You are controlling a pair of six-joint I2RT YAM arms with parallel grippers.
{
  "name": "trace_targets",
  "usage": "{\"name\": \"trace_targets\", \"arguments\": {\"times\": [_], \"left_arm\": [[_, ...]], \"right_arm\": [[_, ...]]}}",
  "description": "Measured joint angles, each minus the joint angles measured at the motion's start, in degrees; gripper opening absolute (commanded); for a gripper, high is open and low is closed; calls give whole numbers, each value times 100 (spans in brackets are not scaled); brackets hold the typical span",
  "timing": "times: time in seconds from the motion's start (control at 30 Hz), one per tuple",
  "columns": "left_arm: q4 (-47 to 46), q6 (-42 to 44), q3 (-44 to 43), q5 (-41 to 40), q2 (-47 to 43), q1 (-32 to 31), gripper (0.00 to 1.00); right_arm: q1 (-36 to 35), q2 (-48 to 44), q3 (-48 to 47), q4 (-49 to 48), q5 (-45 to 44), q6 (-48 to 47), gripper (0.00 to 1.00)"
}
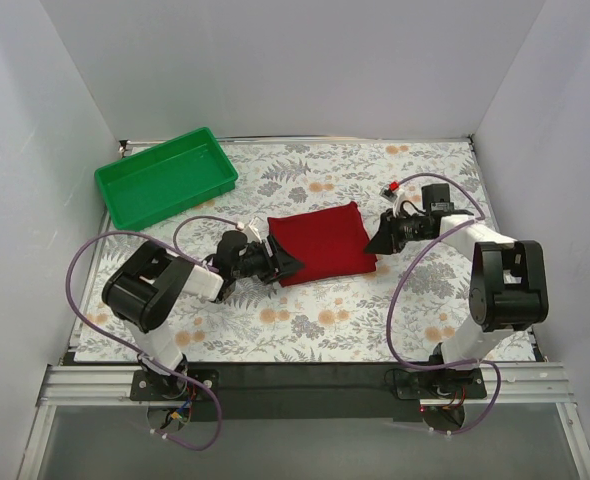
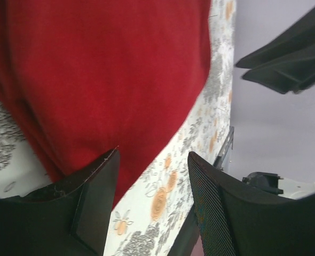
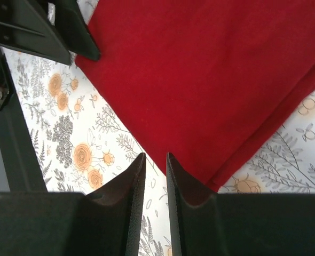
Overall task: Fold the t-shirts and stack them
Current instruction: Fold the tshirt, then neatly place the folded tshirt to the corner
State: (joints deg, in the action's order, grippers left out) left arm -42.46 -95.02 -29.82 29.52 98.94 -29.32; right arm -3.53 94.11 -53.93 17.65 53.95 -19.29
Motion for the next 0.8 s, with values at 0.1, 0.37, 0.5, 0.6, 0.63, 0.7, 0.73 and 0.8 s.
{"name": "trace_targets", "arguments": {"times": [0.1, 0.37, 0.5, 0.6, 0.63, 0.7, 0.73, 0.8], "left_arm": [[-70, 4, 20, -48, 267, 2, 51], [-107, 190, 22, -63, 184, 11, 57], [470, 557, 4, -299, -592, 39, 69], [866, 750, -203, -481, -1257, 153, 71], [953, 793, -332, -509, -1390, 227, 71], [1034, 846, -623, -516, -1447, 411, 70], [1047, 850, -767, -490, -1381, 511, 70], [1093, 846, -1071, -396, -1080, 691, 68]], "right_arm": [[-105, 105, -190, 46, 52, 76, 24], [-286, 717, -551, 48, 177, 304, 24], [-286, 774, -772, 170, 214, 304, 25], [-286, 798, -1174, 186, 304, 319, 24], [-289, 839, -1353, 184, 334, 350, 24], [-293, 977, -1694, 157, 387, 437, 24], [-310, 1099, -1886, 155, 413, 492, 24], [-345, 1460, -2302, 131, 415, 651, 24]]}}
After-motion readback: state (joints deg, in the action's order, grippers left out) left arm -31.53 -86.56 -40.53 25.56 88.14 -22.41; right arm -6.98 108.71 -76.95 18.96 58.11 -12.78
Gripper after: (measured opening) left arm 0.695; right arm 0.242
